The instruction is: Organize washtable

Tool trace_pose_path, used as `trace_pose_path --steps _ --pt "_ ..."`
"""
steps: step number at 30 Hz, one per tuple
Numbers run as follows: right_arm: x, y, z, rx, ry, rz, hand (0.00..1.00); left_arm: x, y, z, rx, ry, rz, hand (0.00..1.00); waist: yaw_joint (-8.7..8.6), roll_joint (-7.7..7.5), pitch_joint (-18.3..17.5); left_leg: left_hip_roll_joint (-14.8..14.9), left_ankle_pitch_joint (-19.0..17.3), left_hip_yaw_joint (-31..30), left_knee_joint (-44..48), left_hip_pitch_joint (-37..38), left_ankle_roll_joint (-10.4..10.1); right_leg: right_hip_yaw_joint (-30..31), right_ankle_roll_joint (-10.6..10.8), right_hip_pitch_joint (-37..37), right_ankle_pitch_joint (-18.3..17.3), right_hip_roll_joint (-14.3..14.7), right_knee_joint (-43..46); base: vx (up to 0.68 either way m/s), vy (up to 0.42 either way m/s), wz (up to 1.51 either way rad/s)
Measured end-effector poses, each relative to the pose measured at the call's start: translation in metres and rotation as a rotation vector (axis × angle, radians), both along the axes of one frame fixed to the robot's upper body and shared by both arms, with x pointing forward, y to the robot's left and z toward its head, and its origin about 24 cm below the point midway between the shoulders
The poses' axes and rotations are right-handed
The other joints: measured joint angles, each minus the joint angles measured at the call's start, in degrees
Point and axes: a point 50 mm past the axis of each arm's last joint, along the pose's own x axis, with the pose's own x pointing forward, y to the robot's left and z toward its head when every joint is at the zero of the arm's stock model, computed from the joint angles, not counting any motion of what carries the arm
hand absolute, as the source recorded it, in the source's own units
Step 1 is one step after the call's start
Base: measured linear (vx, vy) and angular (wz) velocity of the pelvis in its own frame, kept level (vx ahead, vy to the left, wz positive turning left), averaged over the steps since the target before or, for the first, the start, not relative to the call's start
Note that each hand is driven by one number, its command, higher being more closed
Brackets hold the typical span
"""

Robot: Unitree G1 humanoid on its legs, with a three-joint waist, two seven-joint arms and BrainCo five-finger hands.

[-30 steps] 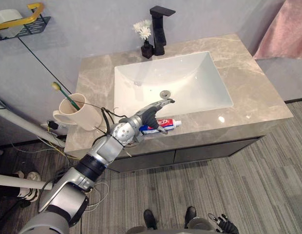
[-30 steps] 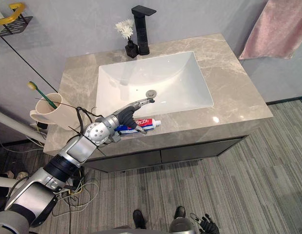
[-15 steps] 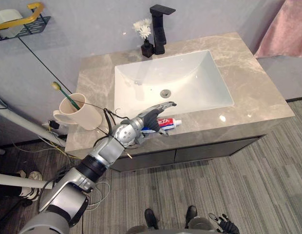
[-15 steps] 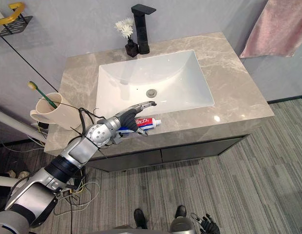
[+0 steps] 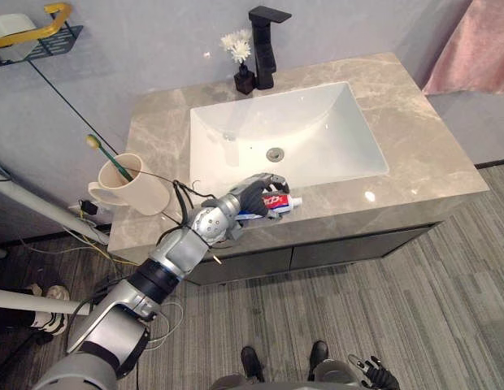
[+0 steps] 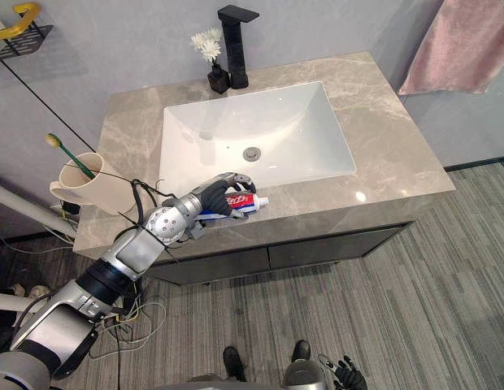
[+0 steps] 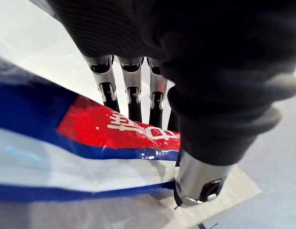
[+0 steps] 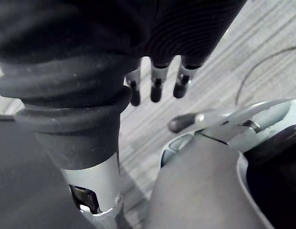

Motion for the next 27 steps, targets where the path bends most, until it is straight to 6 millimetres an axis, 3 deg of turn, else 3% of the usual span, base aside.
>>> trace_pose_path --steps 19,23,24,26,27 --pt "-0.001 0.001 0.0 0.005 0.0 -0.018 0.0 -0.003 -0.006 -0.005 -0.007 0.065 -0.062 1.0 0.11 0.03 -0.02 0.04 0.12 -0.4 0.0 0.0 -0.07 -0.2 0.11 -0.15 -0.08 -0.12 0.73 -0.01 0.001 0.01" --pt "-0.002 0.0 0.0 0.001 0.001 -0.018 0.0 -0.005 -0.01 0.011 -0.141 0.084 -0.106 1.0 0.95 0.27 -0.07 -0.05 0.14 -0.98 0.0 -0.29 -0.04 -0.6 0.23 -0.19 -0.2 -0.15 0.77 0.0 0.0 0.07" --pt "-0.003 -0.003 0.001 -0.011 -0.003 -0.02 0.0 -0.006 -0.012 0.022 -0.19 0.074 -0.131 1.0 1.71 0.38 -0.07 -0.1 0.23 -1.22 0.01 -0.37 0.08 -0.68 0.21 -0.19 -0.21 -0.14 0.78 0.01 0.0 0.11" --pt "0.003 -0.006 0.005 -0.033 -0.025 -0.016 0.0 -0.008 -0.01 0.04 -0.286 0.051 -0.163 1.0 1.68 0.67 -0.17 -0.17 0.3 -2.05 0.02 -0.73 0.19 -1.29 0.14 -0.19 -0.26 -0.16 0.86 0.01 0.0 0.16" --pt "0.014 -0.008 0.009 -0.046 -0.066 -0.013 0.0 -0.011 -0.007 0.051 -0.358 0.041 -0.18 1.0 1.87 0.81 -0.19 -0.18 0.31 -2.13 0.02 -0.78 0.18 -1.37 0.11 -0.21 -0.28 -0.16 0.87 0.01 0.003 0.08"
